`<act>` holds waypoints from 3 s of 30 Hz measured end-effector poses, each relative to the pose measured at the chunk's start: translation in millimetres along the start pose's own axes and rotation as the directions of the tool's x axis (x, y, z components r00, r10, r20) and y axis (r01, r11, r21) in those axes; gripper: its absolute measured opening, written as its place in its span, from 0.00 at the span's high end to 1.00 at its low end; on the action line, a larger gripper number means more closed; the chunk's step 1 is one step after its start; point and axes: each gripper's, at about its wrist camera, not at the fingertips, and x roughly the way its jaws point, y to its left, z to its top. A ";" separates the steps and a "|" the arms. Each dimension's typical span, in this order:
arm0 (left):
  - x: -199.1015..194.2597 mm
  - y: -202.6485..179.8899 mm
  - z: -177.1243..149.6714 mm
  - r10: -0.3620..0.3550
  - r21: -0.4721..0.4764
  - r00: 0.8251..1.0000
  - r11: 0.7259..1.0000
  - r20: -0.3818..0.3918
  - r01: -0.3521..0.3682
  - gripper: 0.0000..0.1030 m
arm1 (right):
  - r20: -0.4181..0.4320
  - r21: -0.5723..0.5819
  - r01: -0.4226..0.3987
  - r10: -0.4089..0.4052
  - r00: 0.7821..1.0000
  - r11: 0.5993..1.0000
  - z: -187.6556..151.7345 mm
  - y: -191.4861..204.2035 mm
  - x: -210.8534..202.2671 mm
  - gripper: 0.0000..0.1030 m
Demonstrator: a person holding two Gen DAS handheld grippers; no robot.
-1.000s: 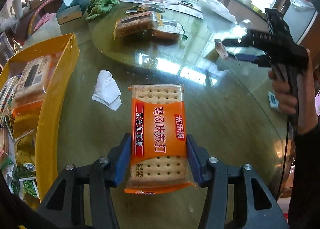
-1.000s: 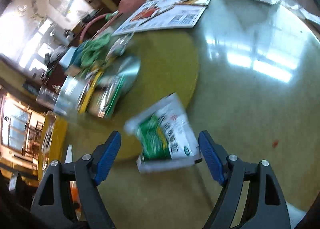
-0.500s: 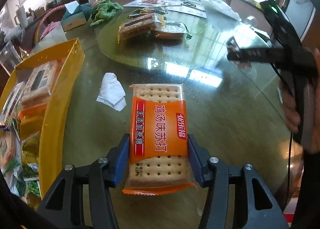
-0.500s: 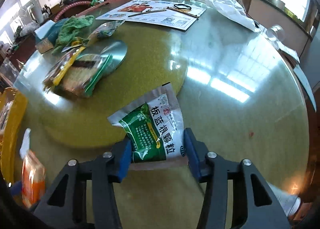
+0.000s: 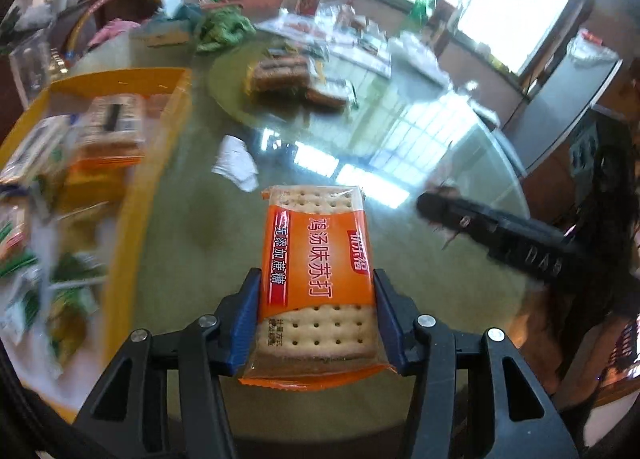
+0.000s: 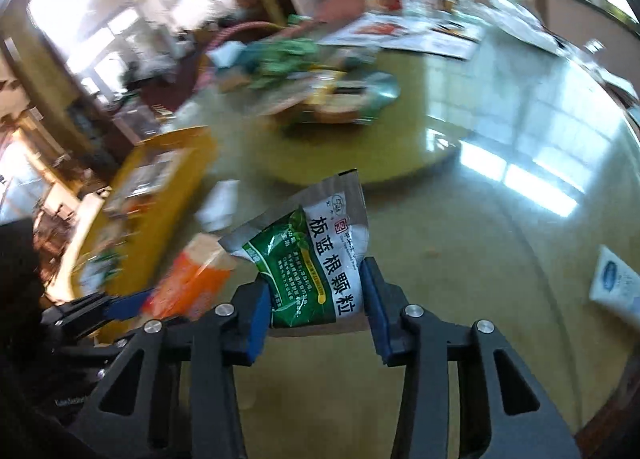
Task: Organize snacks
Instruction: 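Carry both packets over the yellow tray and open both tools to release, then grasp the yellow-edged cracker pack with left tool while right tool grasps round cracker bag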
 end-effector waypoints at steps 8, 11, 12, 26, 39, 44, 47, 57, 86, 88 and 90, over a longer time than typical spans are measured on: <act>-84.3 82.1 -6.8 0.140 -0.132 0.983 0.983 0.116 -0.124 0.48 | -0.040 -0.155 -0.177 0.173 0.984 0.972 -4.5 110.6 16.1 0.58; -99.7 124.7 -11.5 0.256 -0.208 0.957 0.952 0.138 -0.225 0.49 | -0.082 -0.201 -0.214 0.201 0.976 0.956 -4.3 148.9 37.8 0.58; -102.0 138.7 -13.1 0.288 -0.233 0.949 0.939 0.131 -0.253 0.48 | -0.095 -0.223 -0.218 0.202 0.975 0.950 -4.9 163.3 45.9 0.58; -78.7 202.1 -12.9 0.296 -0.282 0.953 0.922 0.071 -0.265 0.46 | -0.168 -0.295 -0.220 0.177 0.970 0.930 9.4 247.3 122.1 0.42; -95.4 127.1 17.9 0.170 -0.181 0.960 0.975 0.221 -0.131 0.23 | 0.034 -0.189 -0.258 0.269 0.963 0.947 44.7 158.9 27.3 0.18; -73.3 90.8 33.8 0.073 -0.142 0.978 0.989 0.198 -0.045 0.23 | 0.034 -0.128 -0.162 0.168 0.985 0.978 84.9 72.1 25.4 0.18; -58.3 75.1 39.6 0.071 -0.125 0.980 0.991 0.184 -0.049 0.23 | -0.006 -0.070 -0.062 0.062 0.998 0.996 115.4 19.6 51.5 0.18; -34.7 64.3 50.6 0.064 -0.131 0.989 0.990 0.135 -0.046 0.23 | -0.111 0.009 -0.013 0.014 0.994 1.000 225.7 -29.4 150.1 0.25; -22.6 43.9 57.3 0.102 -0.101 0.990 0.991 0.098 -0.092 0.23 | -0.200 -0.147 -0.110 0.079 0.977 0.983 200.8 -36.8 175.1 0.15; -21.3 44.1 58.8 0.101 -0.102 0.991 0.991 0.092 -0.091 0.23 | -0.207 -0.162 -0.139 0.104 0.973 0.977 186.6 -30.6 163.8 0.15; -19.6 43.1 61.8 0.108 -0.105 0.990 0.990 0.090 -0.099 0.23 | -0.215 -0.194 -0.154 0.111 0.970 0.969 174.6 -22.2 156.9 0.15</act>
